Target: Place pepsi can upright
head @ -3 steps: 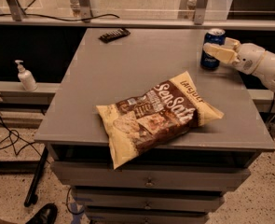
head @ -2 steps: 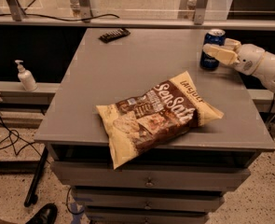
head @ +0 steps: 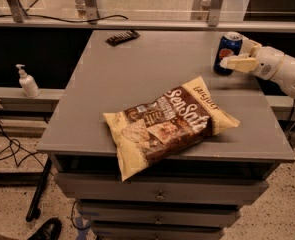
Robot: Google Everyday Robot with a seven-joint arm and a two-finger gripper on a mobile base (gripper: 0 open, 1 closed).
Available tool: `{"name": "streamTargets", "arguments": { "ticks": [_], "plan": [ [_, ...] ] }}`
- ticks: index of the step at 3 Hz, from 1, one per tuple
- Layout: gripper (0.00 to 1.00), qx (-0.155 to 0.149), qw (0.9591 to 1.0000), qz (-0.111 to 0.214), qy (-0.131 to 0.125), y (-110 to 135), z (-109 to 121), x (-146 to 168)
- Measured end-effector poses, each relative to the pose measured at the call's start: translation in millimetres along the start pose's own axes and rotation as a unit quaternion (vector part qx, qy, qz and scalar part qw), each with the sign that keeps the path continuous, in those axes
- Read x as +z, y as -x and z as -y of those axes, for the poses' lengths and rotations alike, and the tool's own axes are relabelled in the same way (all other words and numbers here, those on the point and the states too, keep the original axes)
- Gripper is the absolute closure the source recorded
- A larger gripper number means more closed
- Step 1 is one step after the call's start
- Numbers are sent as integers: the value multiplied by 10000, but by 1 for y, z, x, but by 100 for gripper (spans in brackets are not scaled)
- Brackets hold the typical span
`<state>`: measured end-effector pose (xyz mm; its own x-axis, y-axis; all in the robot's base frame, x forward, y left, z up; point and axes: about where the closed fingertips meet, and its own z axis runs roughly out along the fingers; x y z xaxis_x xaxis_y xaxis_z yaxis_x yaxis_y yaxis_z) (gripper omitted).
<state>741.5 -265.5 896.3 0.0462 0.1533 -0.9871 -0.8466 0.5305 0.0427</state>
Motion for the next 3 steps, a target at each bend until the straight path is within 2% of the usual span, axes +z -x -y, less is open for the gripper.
{"name": "streamTargets", "arguments": {
  "ticks": [1, 2, 3],
  "plan": [
    [0, -89, 9999, -46, 30, 7, -1, -1],
    [0, -504, 9980, -373, 115, 32, -6, 0],
    [0, -1178, 9896, -788, 260, 76, -17, 4]
  ]
}}
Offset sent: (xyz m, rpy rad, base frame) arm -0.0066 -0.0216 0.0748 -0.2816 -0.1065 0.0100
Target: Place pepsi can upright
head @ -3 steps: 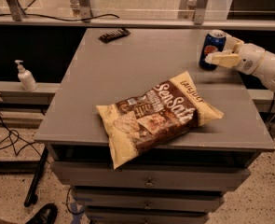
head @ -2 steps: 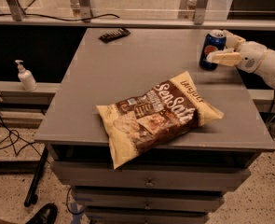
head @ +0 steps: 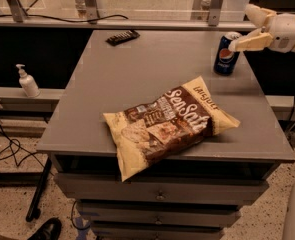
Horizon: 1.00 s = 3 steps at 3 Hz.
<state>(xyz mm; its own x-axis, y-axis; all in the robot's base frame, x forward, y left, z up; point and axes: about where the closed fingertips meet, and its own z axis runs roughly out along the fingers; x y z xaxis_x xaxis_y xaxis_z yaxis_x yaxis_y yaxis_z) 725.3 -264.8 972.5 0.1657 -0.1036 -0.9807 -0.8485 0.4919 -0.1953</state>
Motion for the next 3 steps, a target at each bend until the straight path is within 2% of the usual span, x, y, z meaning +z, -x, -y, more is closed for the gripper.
{"name": "streamTargets", "arguments": {
  "ticks": [1, 2, 3],
  "plan": [
    [0, -722, 9968, -352, -55, 51, -1, -13],
    [0, -1462, 9874, -524, -304, 111, -2, -32],
    [0, -1462, 9874, -523, -303, 111, -2, -31]
  ]
}}
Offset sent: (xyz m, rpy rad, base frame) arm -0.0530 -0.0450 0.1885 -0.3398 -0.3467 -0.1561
